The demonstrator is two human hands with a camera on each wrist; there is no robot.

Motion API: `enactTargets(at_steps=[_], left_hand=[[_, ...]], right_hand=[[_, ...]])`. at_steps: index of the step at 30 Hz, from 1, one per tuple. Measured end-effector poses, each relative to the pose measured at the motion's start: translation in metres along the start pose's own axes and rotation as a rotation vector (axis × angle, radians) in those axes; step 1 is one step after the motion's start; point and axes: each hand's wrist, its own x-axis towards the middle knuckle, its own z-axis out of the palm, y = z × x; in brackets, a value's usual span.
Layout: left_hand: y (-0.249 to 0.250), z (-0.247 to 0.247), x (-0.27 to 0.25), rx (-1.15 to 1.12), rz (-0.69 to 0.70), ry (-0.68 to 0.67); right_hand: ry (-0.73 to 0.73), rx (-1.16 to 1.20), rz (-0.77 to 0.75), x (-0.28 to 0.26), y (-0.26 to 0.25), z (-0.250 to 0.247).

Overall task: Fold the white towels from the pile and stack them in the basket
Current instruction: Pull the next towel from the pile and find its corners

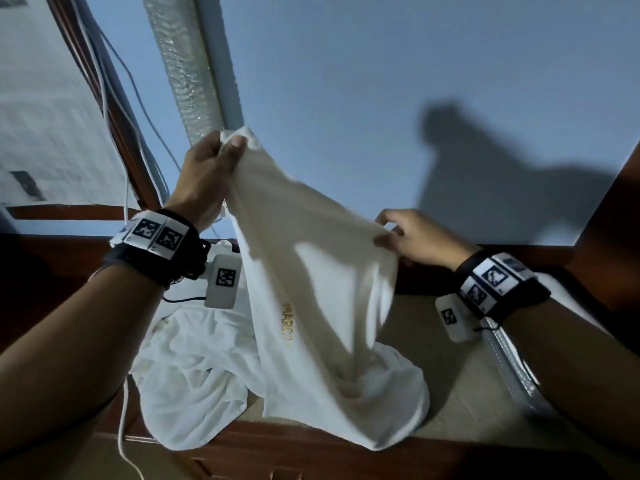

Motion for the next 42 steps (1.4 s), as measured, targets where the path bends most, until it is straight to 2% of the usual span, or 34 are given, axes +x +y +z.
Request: enactTargets(at_steps=[2,4,8,9,11,14,18,21,24,28,32,35,38,40,42], left_hand=[[-0.005,-0.001,0.002,-0.028,-0.027,0.034],[-0.007,-0.005,0.006,-0.020,-0.035,0.073],[-0.003,-0.007,0.015,-0.011,-0.040,0.080],[-0.001,-0.007,0.017,-0.018,-0.036,0.069],[0.007,-0.007,0.021,-0.032,-0.032,0.050],[0.018,-0.003,0.025,-0.028,-0.020,0.048],[0.019,0.003,0.026,0.060,-0.015,0.021],[0.012,0.003,0.026,0.102,-0.021,-0.020],[0.006,0.005,0.026,0.095,-0.046,0.007],[0.000,-0.002,0.033,0.088,-0.072,0.088],[-0.005,-0.006,0.035,0.176,-0.064,0.058],[-0.007,-0.006,0.036,0.180,-0.060,0.083],[-0.008,-0.017,0.045,0.175,-0.054,0.158],[-0.011,-0.030,0.051,0.168,-0.051,0.182],[-0.016,-0.044,0.053,0.161,-0.043,0.220]], right_hand=[[0.083,-0.137,-0.008,0.012,0.002,-0.020],[0.129,-0.120,-0.056,0.020,0.004,-0.041],[0.204,0.452,-0.059,0.026,-0.013,-0.077],[0.220,0.509,-0.081,0.027,-0.019,-0.085],[0.257,0.456,-0.125,0.028,-0.031,-0.099],[0.279,0.253,-0.156,0.023,-0.034,-0.107],[0.201,0.004,-0.113,0.015,-0.011,-0.099],[0.189,-0.043,-0.053,0.013,0.008,-0.092],[0.152,-0.049,-0.030,0.010,0.018,-0.096],[-0.032,0.080,-0.046,-0.006,0.017,-0.087],[-0.193,0.234,0.005,-0.032,0.021,-0.060],[-0.332,0.108,0.153,-0.043,0.030,-0.041],[-0.521,0.011,0.236,-0.050,0.038,-0.035],[-0.504,-0.027,0.267,-0.053,0.054,-0.038],[-0.390,0.017,0.232,-0.058,0.073,-0.040]])
